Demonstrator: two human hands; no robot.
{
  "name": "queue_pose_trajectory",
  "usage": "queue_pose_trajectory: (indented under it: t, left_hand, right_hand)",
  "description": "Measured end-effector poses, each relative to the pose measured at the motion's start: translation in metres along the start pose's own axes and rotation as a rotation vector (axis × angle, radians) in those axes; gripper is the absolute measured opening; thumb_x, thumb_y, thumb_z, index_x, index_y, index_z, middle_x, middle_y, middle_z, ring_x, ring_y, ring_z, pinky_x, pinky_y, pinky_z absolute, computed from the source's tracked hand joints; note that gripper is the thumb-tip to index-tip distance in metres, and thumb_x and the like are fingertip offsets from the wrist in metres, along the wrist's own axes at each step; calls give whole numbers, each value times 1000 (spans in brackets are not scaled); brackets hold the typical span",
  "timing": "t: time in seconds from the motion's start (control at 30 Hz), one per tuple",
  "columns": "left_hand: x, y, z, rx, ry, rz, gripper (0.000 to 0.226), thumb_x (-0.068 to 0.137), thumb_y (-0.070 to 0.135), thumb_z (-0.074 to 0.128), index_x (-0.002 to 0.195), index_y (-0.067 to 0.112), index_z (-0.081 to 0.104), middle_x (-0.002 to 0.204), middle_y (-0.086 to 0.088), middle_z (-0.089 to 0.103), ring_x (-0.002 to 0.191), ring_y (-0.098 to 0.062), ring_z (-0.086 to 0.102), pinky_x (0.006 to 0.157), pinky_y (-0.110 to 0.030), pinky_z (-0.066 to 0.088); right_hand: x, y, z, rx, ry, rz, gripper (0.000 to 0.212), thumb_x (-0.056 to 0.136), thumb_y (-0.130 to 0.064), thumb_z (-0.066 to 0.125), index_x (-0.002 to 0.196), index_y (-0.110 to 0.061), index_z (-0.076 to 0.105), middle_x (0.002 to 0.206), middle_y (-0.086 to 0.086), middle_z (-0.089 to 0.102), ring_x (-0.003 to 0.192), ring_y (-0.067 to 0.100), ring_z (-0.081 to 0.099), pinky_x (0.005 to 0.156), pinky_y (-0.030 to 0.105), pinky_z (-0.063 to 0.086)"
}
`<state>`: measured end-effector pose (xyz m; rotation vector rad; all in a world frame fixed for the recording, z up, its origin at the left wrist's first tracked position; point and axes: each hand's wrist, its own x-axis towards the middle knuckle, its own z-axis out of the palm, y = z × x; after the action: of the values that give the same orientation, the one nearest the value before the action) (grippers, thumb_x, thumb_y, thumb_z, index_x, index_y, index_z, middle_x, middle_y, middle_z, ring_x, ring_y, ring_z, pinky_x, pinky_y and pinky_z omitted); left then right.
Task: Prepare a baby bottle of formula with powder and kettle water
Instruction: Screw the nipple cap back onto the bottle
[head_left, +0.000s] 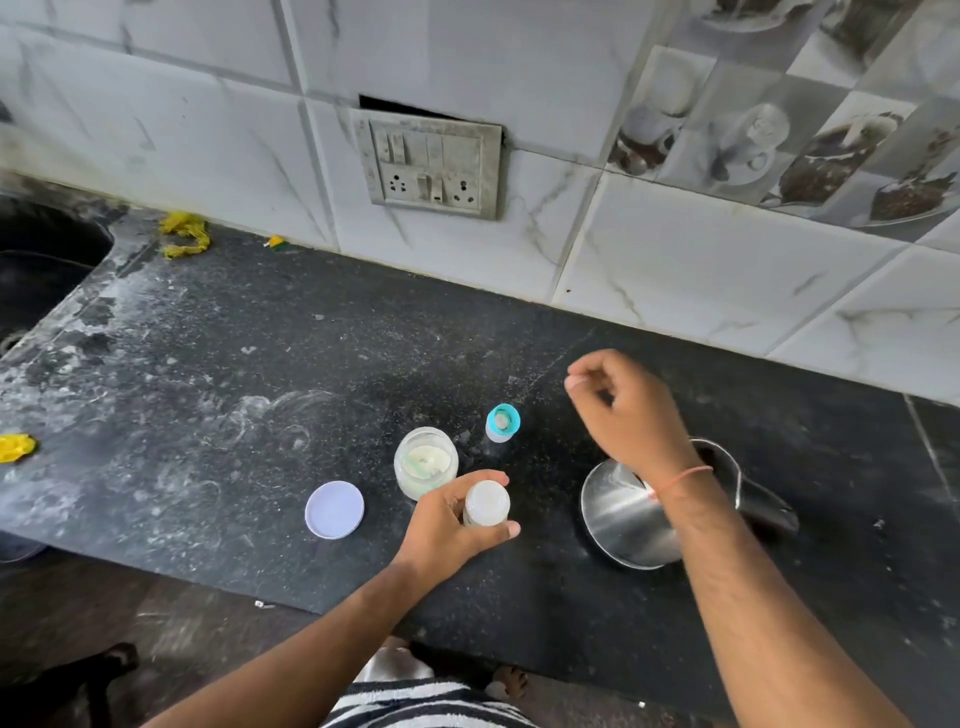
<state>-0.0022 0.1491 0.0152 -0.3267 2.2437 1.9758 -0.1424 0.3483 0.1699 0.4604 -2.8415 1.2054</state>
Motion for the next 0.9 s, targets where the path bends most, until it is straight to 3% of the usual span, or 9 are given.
queue_pose_trajectory:
  t: [0.1,0.17,0.3,0.47,0.9]
  left_hand:
    - [-4,-4,-13,19,-9,5,56,77,34,102,127,40,77,131,22,77,126,-7,71,112,-32,56]
    - [-7,-7,-22,39,-17,-4,57,77,35,102,128,41,77,132,24,76,128,-6,70,115,-35,56]
    - [-14,-16,-36,62,-16,-26,59,74,43,101,128,46,76,131,24,77,128,-8,70,116,-41,56]
    - [-20,-25,-47,109,-26,-24,60,75,41,101,130,40,77,133,26,75,129,-4,70,114,-38,57]
    - [-16,-25,-41,68,-54,-13,56,77,30,103,127,36,78,131,21,77,127,-6,70,108,-24,55]
  right_hand:
    - [9,6,48,-123,-149,59,17,102,-28,71,120,-24,73,109,-9,73,99,9,68,92,32,60]
    - [11,13,75,-184,-223,98,31,103,-25,72,133,-22,69,124,-4,70,110,12,67,100,39,59]
    - [14,28,115,-310,-292,155,55,102,-27,74,153,-20,55,153,5,59,136,28,60,115,45,52]
    - [20,39,143,-397,-380,193,86,91,-35,87,164,-23,43,162,5,49,141,33,55,117,45,49]
    - [16,49,134,-336,-225,183,65,94,-27,85,153,-18,60,148,5,66,134,26,64,112,42,54]
